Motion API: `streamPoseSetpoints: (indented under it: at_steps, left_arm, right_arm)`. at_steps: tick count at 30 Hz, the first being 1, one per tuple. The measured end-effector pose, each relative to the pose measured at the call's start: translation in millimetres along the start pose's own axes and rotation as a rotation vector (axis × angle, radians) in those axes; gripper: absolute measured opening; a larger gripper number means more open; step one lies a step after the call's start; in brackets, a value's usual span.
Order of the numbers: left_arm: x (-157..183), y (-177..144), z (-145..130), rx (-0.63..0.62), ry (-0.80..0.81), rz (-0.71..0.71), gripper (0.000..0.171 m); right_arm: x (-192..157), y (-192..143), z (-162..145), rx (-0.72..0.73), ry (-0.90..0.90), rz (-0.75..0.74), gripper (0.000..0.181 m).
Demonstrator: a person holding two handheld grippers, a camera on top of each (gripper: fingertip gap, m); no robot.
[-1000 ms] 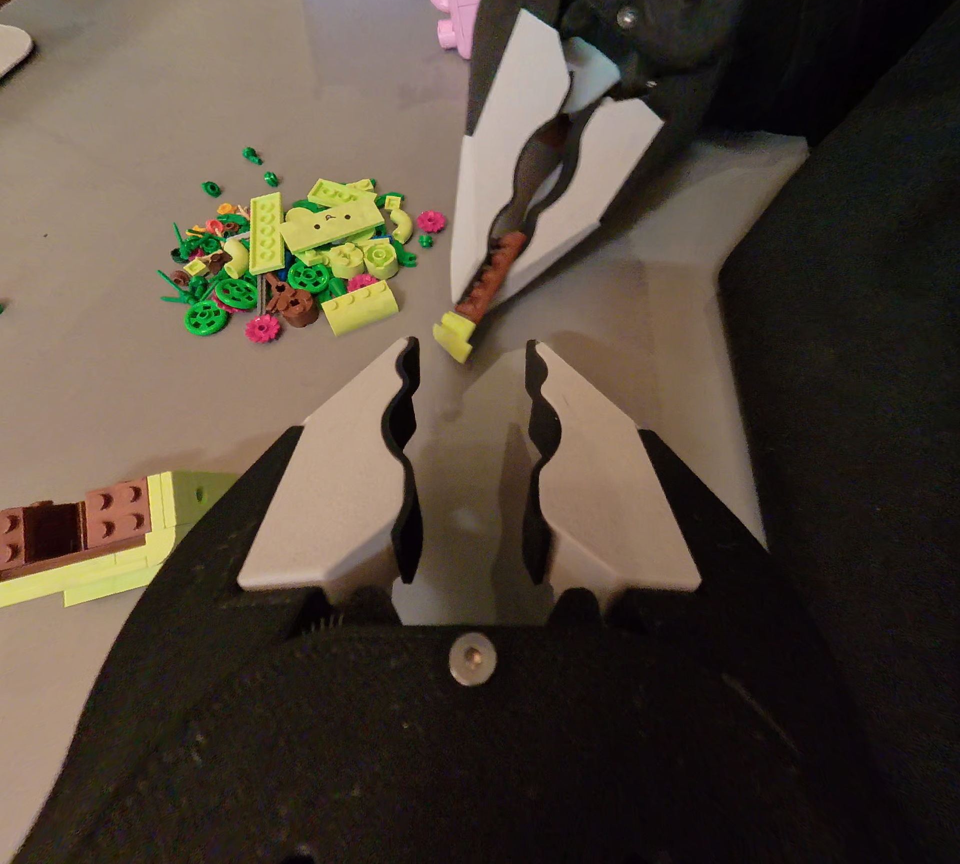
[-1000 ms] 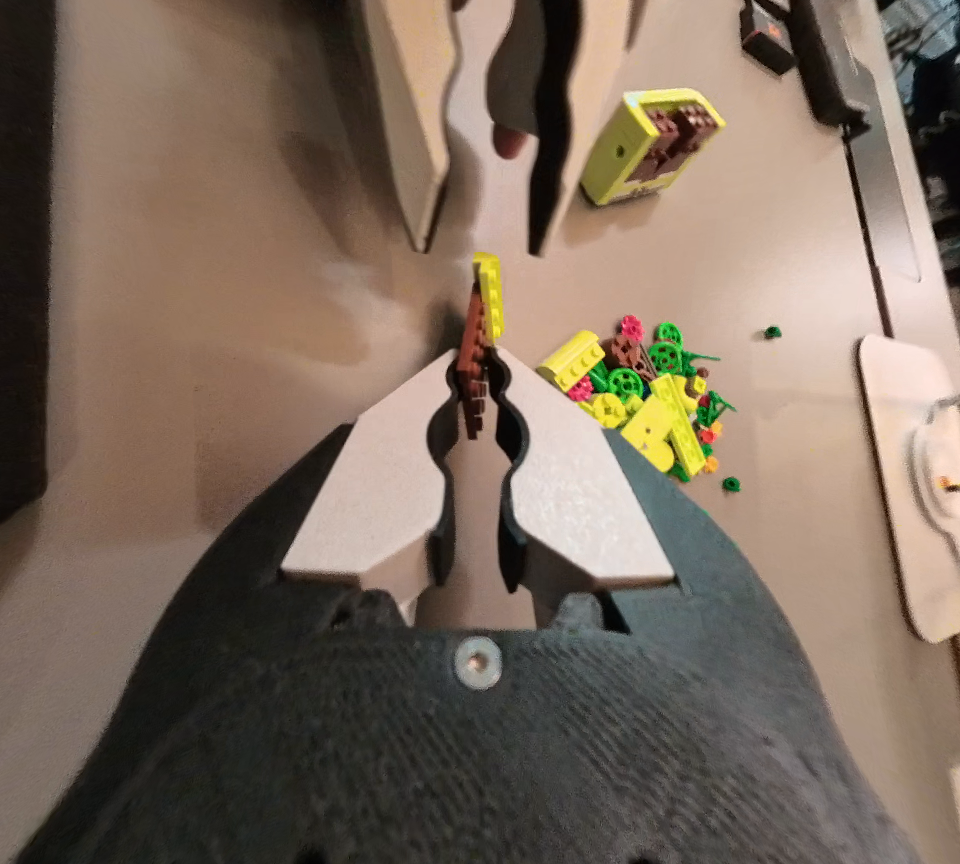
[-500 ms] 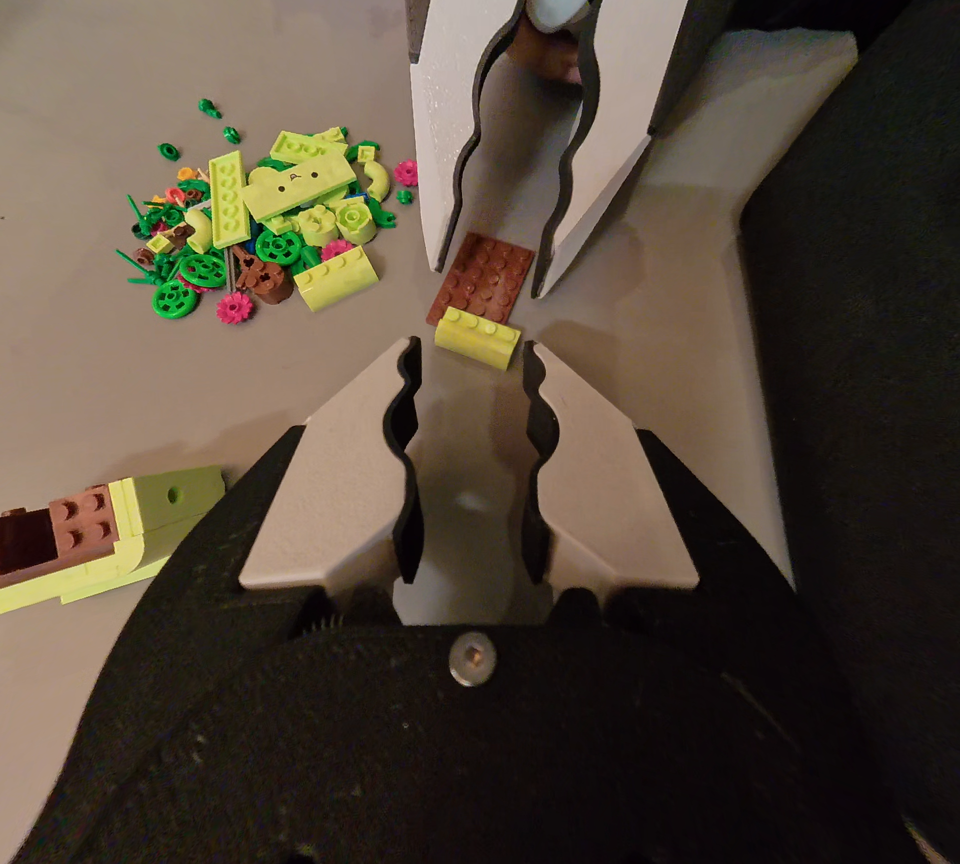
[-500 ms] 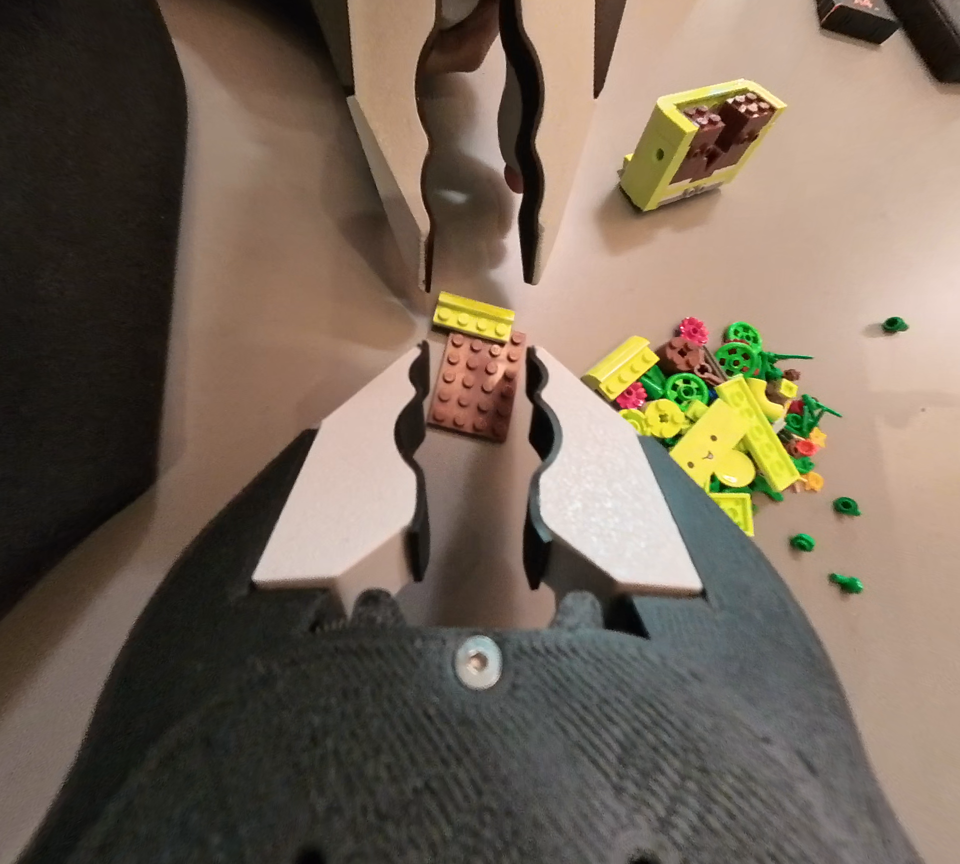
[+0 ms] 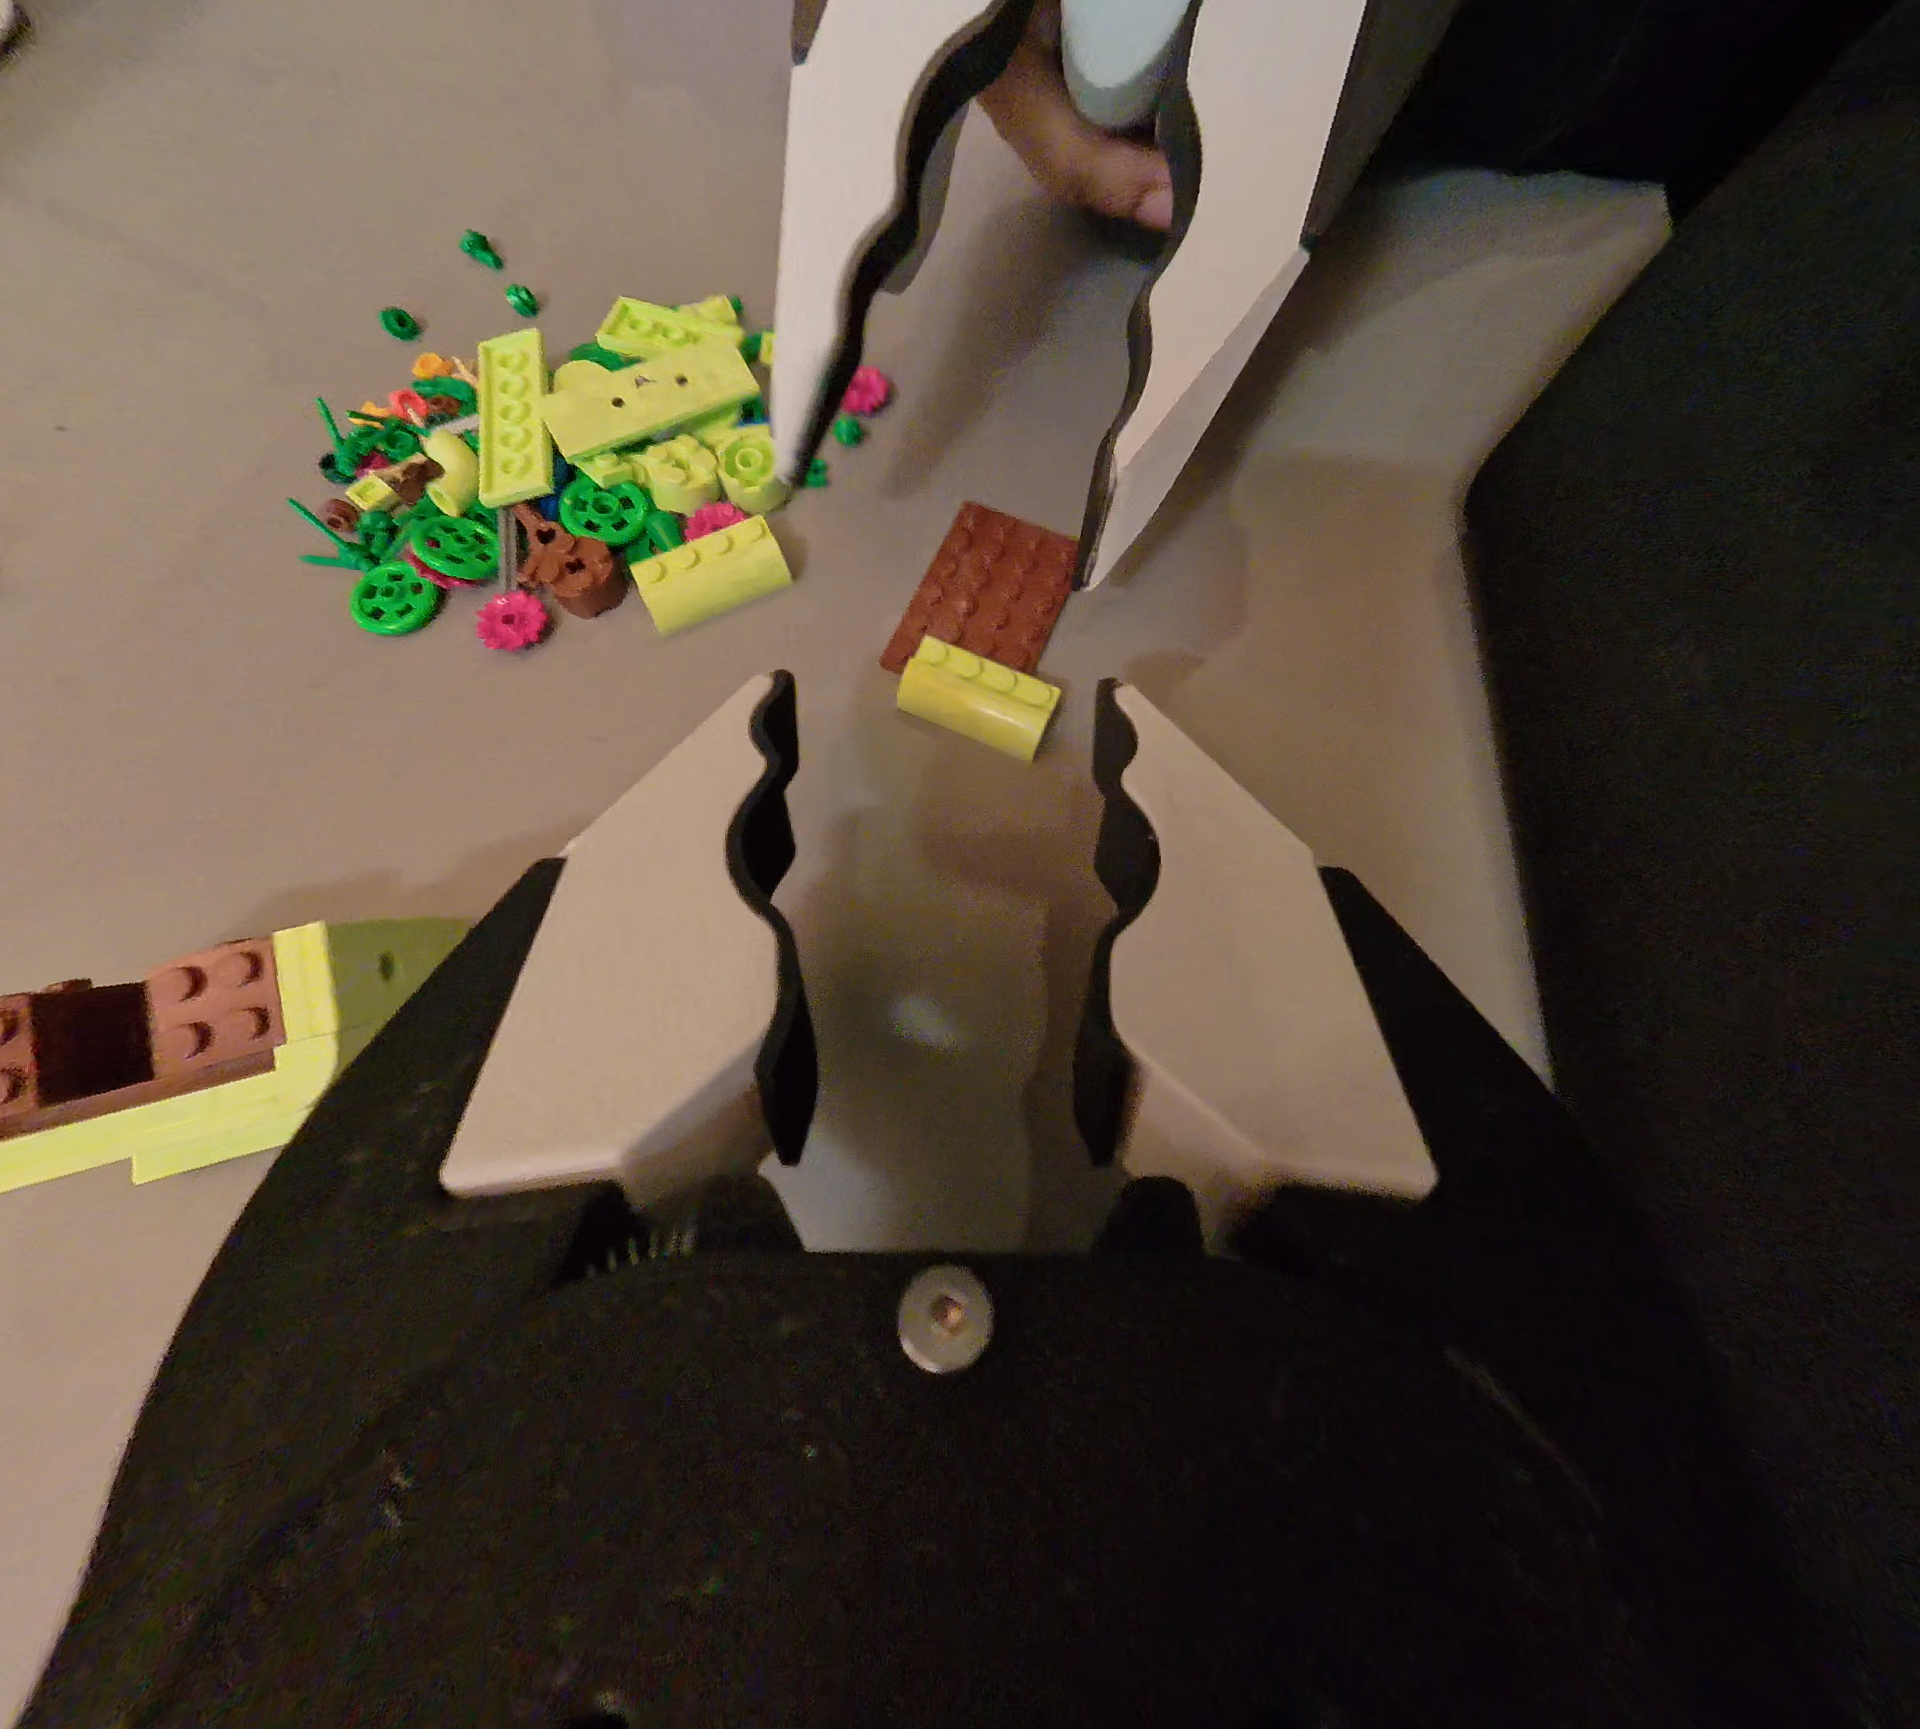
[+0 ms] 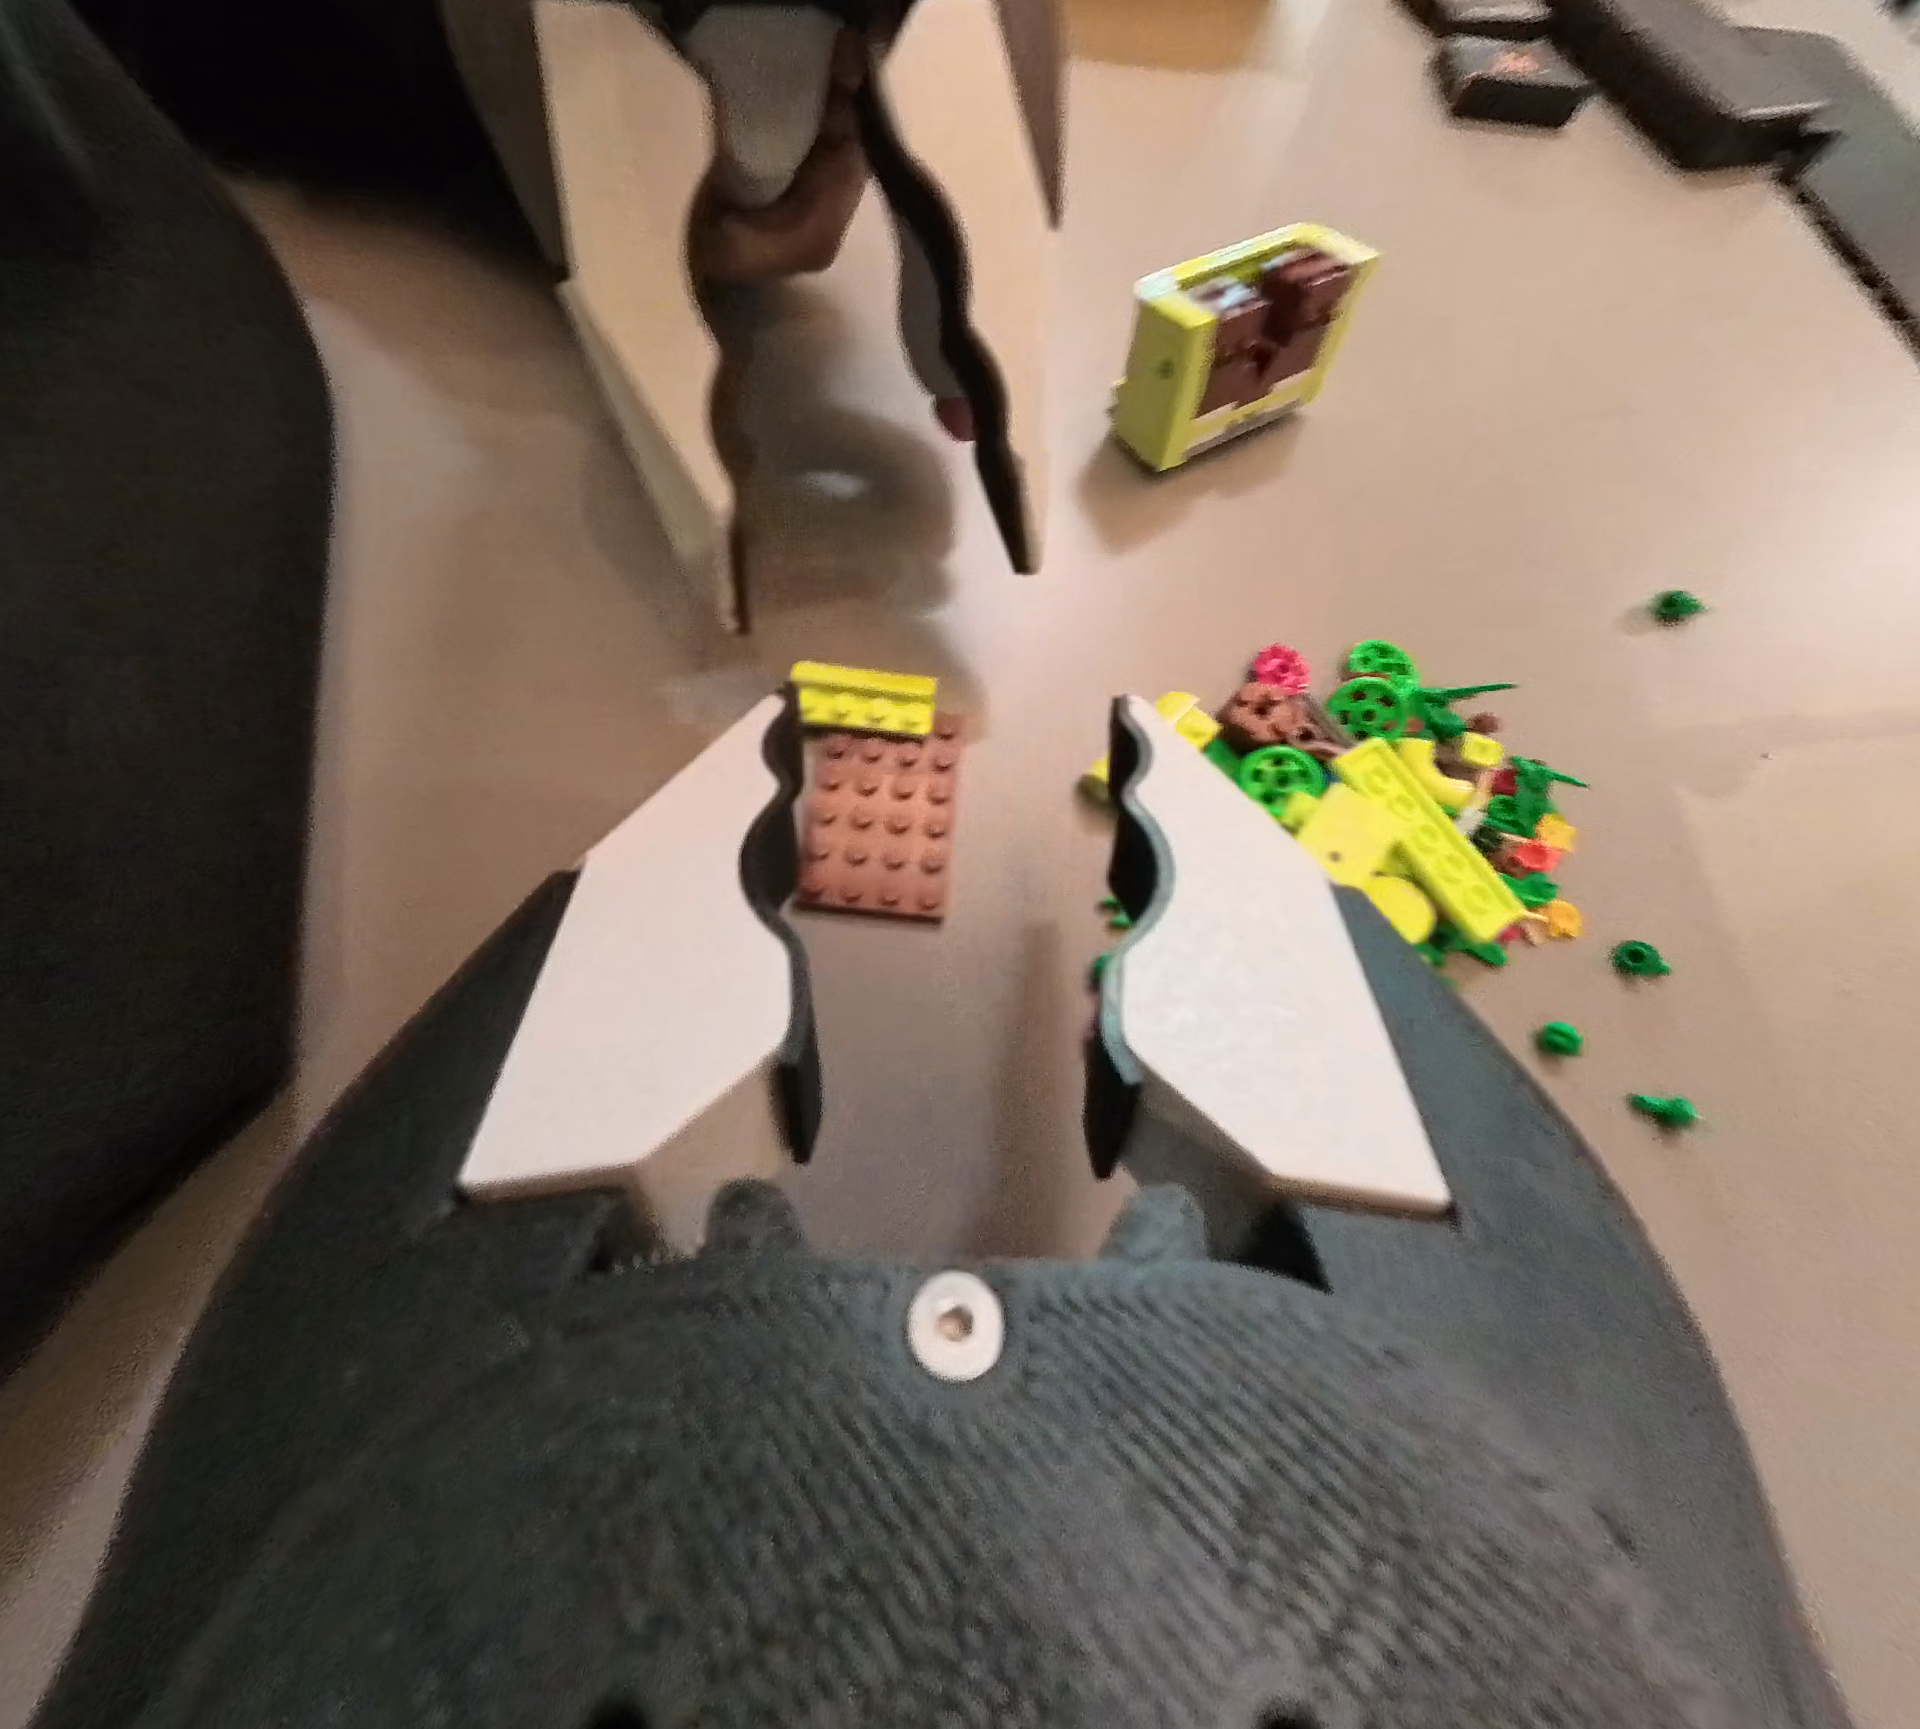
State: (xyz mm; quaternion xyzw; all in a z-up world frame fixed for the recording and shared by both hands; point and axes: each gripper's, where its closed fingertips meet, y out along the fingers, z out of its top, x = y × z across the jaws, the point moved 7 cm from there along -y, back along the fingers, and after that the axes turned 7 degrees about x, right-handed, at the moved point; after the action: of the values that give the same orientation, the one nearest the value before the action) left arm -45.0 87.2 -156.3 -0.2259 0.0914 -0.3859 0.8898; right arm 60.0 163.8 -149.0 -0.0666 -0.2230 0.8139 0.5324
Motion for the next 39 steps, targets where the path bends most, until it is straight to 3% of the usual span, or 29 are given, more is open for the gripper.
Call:
streamPoseSetpoints:
  at_steps: [3, 7, 10, 13, 18, 23, 30, 39]
  left_arm:
    - [-10.4, -12.3, 12.4, 0.128, -0.054, 0.058, 0.079]
    - [-41.6, -43.4, 22.4, 0.257, -0.17, 0.254, 0.109]
    - [-64.2, -65.9, 17.0, 0.302, -0.248, 0.424, 0.113]
    - [-71.8, -79.3, 16.4, 0.356, -0.293, 0.459, 0.111]
    - [-75.0, -85.1, 14.0, 0.331, -0.255, 0.535, 0.109]
    - [-78.0, -87.9, 10.6, 0.324, -0.252, 0.561, 0.108]
    - [-85.4, -90.4, 0.0, 0.314, -0.29, 0.587, 0.105]
    - [-86.6, -82.3, -6.1, 0.258, -0.264, 0.601, 0.102]
  right_arm:
    - [19.2, -7.4, 6.1, 0.084, 0.079, -0.136, 0.075]
    - [55.2, -21.0, -3.2, 0.102, 0.234, -0.415, 0.108]
    - [74.1, -23.8, -23.0, -0.008, 0.361, -0.572, 0.122]
    - [87.5, -30.2, -41.1, -0.151, 0.384, -0.72, 0.132]
    - [89.5, -25.0, -41.8, -0.154, 0.441, -0.704, 0.141]
    - [69.3, -14.3, -16.2, 0.011, 0.473, -0.521, 0.145]
    - [44.6, -15.5, -41.7, -0.205, 0.484, -0.579, 0.154]
    - [43.4, -16.8, -48.9, -0.261, 0.5, -0.573, 0.149]
